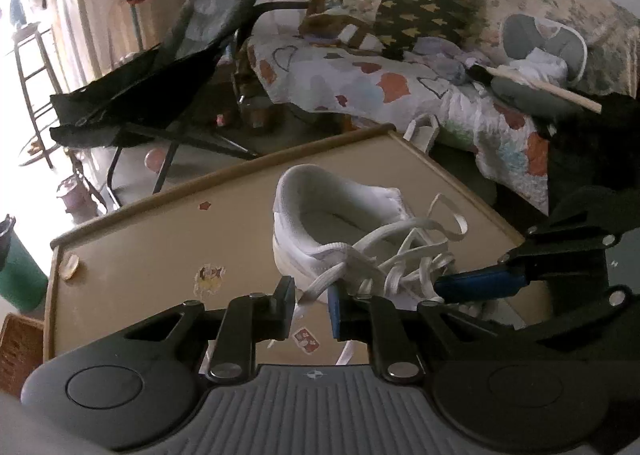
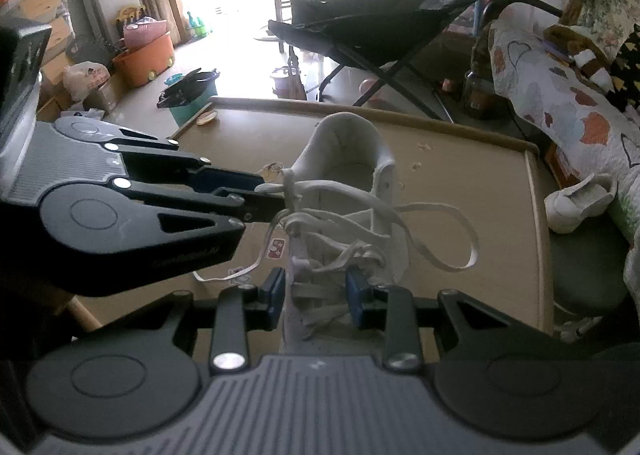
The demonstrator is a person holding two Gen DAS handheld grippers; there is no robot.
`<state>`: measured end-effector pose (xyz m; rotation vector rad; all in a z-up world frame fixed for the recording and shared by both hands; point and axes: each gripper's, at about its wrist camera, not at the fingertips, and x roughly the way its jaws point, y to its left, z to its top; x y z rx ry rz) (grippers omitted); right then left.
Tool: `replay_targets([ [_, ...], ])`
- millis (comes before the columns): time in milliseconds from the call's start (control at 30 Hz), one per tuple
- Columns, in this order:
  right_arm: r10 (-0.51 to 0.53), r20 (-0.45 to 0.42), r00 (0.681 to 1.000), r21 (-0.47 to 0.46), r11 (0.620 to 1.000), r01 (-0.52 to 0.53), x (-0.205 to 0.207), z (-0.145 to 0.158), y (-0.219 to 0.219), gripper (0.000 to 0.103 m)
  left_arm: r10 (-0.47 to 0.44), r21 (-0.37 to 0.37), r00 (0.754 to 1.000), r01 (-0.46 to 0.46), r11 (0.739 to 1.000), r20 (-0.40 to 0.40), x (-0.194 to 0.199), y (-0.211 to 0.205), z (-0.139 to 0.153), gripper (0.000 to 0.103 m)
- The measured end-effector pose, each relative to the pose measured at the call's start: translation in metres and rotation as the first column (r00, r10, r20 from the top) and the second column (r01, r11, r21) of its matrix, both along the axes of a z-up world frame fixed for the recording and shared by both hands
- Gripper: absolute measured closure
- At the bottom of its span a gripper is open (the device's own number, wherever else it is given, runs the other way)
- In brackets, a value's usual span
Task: Lace up shoes with both hands
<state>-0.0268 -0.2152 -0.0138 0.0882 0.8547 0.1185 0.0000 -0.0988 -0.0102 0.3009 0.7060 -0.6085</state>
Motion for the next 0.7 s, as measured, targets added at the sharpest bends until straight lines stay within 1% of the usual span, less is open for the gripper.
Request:
replay_targets([
  [67,0.0,0.0,1.0,0.0,1.0,0.0,0.0,0.0,0.0,0.071,-0.012,-0.005,1.0,0.012,1.0,-0.004,0.0,-0.001,0.001,0.09],
  [100,0.0,0.0,1.0,-0.001,1.0,0.0,0.0,0.0,0.001,0.071,-0.017,-0.008,1.0,0.017,1.0,-0.007,0.0,-0.001,0.002,0.096],
  [167,0.0,0.001,1.0,-0.002,1.0,0.0,0.0,0.0,0.001,0.071,-0.014,-0.019,1.0,0.014,1.0,-0.016,-0.002,-0.002,0.002,0.098],
  [300,-0.001,0.0,1.0,-0.002,1.0,0.001,0.0,0.0,0.001,0.071,0.01,-0.059,0.999,-0.012,0.998,-0.039,-0.003,0.0,-0.002,0.099],
  [433,-0.005,-0.006,1.0,-0.007,1.0,0.005,0.001,-0.002,0.002,0.071,0.075,-0.13,0.991,-0.09,0.987,-0.112,0.0,0.009,-0.008,0.099],
  [533,-0.002,-0.01,1.0,-0.012,1.0,0.002,0.001,-0.002,0.004,0.071,0.134,-0.196,0.973,-0.17,0.966,-0.187,0.005,0.019,-0.015,0.101],
  [700,-0.003,-0.015,1.0,-0.01,1.0,0.003,0.002,-0.002,0.003,0.071,0.218,-0.288,0.927,-0.308,0.907,-0.305,0.01,0.036,-0.028,0.101],
])
